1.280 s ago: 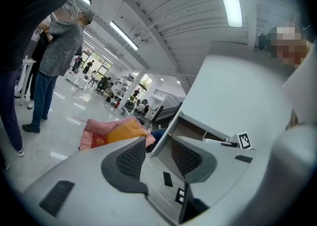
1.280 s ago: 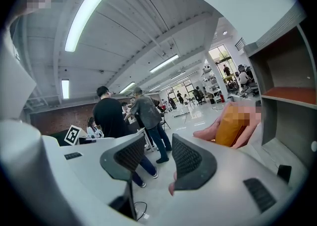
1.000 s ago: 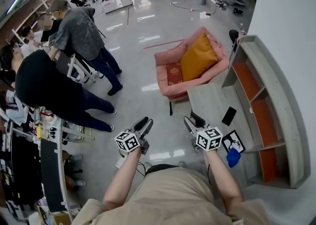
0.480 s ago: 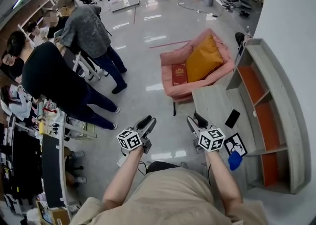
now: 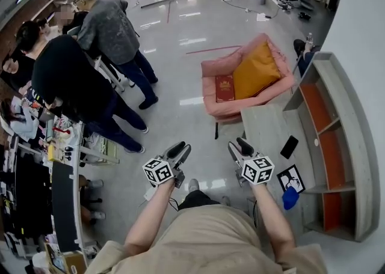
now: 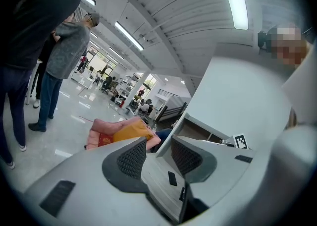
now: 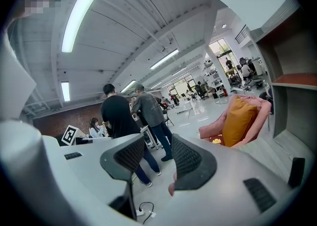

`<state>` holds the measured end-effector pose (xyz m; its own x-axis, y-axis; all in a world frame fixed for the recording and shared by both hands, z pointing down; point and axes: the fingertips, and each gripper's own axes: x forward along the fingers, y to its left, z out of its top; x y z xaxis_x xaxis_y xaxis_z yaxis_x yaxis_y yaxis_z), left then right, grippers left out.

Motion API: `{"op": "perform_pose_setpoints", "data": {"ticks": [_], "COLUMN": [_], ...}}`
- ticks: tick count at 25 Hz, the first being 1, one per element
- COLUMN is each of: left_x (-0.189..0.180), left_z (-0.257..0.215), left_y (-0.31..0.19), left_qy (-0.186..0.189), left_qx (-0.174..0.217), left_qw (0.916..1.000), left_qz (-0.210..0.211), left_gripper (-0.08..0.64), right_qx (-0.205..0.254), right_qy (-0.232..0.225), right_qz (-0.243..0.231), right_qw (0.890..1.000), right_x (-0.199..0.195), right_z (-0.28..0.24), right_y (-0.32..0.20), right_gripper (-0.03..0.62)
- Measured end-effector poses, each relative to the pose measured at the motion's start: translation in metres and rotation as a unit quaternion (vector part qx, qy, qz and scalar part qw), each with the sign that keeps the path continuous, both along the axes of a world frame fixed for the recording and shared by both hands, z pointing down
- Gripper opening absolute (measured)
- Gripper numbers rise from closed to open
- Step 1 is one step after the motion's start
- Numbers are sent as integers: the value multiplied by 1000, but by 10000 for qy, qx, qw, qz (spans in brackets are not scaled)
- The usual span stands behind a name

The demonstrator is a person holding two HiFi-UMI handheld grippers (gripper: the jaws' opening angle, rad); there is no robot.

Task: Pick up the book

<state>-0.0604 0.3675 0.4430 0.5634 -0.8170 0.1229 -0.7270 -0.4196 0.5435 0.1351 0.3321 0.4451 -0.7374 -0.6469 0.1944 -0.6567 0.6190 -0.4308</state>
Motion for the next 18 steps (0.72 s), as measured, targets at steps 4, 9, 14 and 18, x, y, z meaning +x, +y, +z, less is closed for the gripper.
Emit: {"op": "perform_pose_setpoints", "data": {"ticks": [4,9,14,18], "left_x": [-26,-58,-95,-119], "left_z": [1,-2,-1,2], "left_y": [-18,-44,-70,-91], "left_qy": [36,138,191,222], "left_qx": [32,75,84,96], "left_qw": [10000,9998,9995,9990], "left_qz": [12,82,244,386], "left_gripper": [164,164,164,164], "right_qx": [60,70,83,111], "right_qy": [46,134,202,275], "right_qz": [35,156,277,405], "right_qw": [10000,9998,9994,9987], "right_x": [-23,-53,-92,-113], "right_z": [-5,-7,-12,-13], "right_y": [-16,-36,-56,-71], "right_gripper": [163,163,163,163]}}
